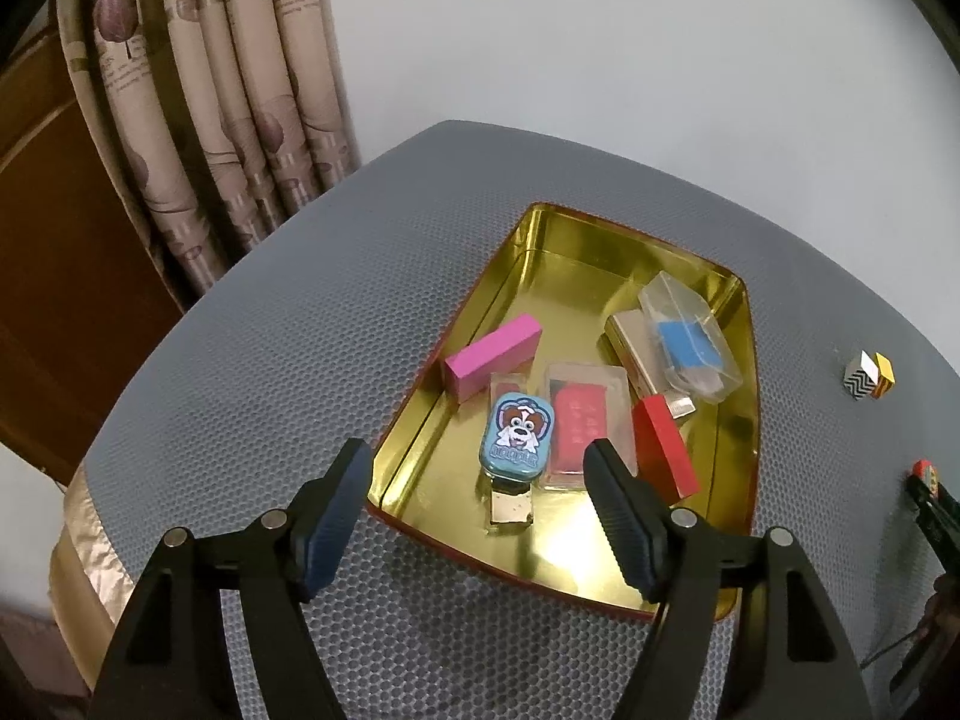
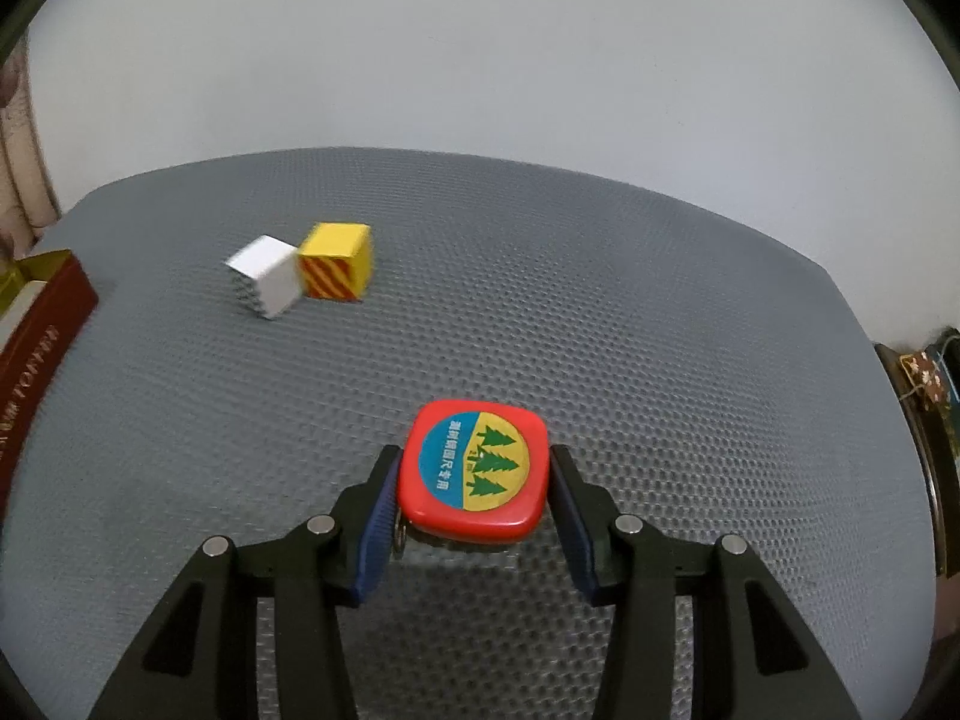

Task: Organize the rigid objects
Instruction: 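Open the left gripper and lift it away from the mint tin, then carry the red round tin with right gripper over the TOFFEE tin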

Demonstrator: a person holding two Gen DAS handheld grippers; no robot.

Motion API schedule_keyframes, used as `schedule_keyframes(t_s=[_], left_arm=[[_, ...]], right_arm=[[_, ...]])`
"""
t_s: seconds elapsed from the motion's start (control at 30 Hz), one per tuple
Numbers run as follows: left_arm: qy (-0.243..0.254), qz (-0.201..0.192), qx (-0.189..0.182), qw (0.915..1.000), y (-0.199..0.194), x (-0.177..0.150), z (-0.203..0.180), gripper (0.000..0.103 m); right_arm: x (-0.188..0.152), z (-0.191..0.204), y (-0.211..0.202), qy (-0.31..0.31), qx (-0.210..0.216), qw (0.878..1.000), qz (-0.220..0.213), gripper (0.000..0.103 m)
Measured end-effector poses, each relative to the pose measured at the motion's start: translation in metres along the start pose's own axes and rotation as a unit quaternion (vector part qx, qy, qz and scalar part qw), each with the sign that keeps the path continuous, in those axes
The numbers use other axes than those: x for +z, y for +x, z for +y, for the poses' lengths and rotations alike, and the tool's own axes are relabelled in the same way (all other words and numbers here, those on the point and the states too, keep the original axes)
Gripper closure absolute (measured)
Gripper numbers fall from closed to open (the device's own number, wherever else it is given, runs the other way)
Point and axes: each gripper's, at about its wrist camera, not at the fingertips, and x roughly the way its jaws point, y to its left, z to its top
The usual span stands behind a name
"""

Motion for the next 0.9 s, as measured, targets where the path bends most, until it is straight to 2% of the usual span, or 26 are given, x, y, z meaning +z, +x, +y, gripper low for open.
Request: schedule_keyframes(t_s=[0.3, 0.33, 0.5, 0.53, 0.67, 0.73, 0.9], left_arm=[[-0.013, 0.004, 0.002, 0.9999, 0.002, 0.002, 0.006, 0.032], [-0.014, 0.005, 0.003, 0.9999, 0.002, 0.002, 0.006, 0.032], [-0.021, 0.005, 0.007, 0.9997, 0.004, 0.003, 0.009, 0.032], [-0.023, 0.004, 0.009, 0.9997, 0.004, 0.004, 0.01, 0.032], [-0.035, -0.003, 0.02, 0.9992, 0.003, 0.006, 0.017, 0.032], [-0.044, -0.004, 0.026, 0.9987, 0.004, 0.007, 0.021, 0.031], [-0.06, -0.014, 0.04, 0.9973, 0.002, 0.01, 0.03, 0.03]], right_arm=[[0.006, -0.001, -0.029, -0.034, 0.049, 0.998, -0.023, 0.055], [0.006, 0.018, -0.031, -0.038, 0.053, 0.998, -0.025, 0.055], [0.007, 0.019, -0.049, -0.064, 0.09, 0.993, -0.039, 0.055], [0.01, 0.037, -0.059, -0.068, 0.096, 0.992, -0.04, 0.055], [0.011, 0.046, -0.069, -0.086, 0.122, 0.988, -0.048, 0.055], [0.018, 0.079, -0.095, -0.096, 0.133, 0.985, -0.052, 0.055], [0.012, 0.106, -0.108, -0.12, 0.166, 0.977, -0.061, 0.055]])
